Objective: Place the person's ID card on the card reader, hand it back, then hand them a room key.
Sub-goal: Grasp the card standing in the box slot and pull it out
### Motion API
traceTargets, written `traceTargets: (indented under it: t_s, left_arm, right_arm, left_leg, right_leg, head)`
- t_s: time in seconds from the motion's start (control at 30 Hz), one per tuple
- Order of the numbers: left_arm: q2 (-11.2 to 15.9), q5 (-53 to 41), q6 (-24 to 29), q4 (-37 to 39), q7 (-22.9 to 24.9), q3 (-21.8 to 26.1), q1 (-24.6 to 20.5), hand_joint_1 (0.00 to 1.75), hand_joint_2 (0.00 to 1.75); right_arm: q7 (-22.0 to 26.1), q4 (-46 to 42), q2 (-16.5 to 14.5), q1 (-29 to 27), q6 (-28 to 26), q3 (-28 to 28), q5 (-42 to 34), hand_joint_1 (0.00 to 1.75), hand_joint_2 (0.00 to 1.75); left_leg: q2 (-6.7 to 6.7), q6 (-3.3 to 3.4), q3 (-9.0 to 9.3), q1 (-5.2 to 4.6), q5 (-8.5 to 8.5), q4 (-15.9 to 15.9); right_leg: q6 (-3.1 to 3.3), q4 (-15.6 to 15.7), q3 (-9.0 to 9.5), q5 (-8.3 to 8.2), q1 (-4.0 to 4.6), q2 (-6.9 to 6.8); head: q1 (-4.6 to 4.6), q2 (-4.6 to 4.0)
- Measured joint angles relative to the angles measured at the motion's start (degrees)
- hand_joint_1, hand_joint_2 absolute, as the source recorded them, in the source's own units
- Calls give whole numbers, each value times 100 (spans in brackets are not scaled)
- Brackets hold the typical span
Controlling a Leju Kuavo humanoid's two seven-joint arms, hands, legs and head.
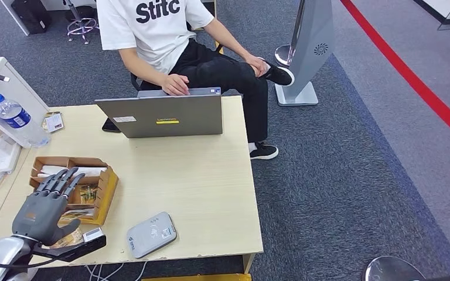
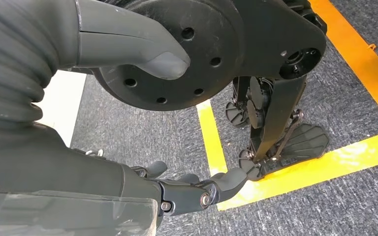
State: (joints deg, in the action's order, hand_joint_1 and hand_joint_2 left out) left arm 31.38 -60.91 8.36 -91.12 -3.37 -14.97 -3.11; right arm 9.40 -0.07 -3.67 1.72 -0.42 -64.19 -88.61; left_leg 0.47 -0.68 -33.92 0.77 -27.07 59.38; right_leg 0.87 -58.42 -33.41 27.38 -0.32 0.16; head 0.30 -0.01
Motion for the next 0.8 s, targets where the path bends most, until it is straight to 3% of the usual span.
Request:
traceTargets:
  t_s: [0.8]
  left_arm:
    - [140, 178, -251, 71, -21, 96, 0, 0, 175]
  right_arm:
    - [0, 0, 0, -1, 44, 0, 0, 0, 175]
  left_leg:
    - [0, 0, -1, 1, 0, 0]
  right_leg:
    - [0, 0, 0, 0, 1, 0]
  head:
    - [-1, -1]
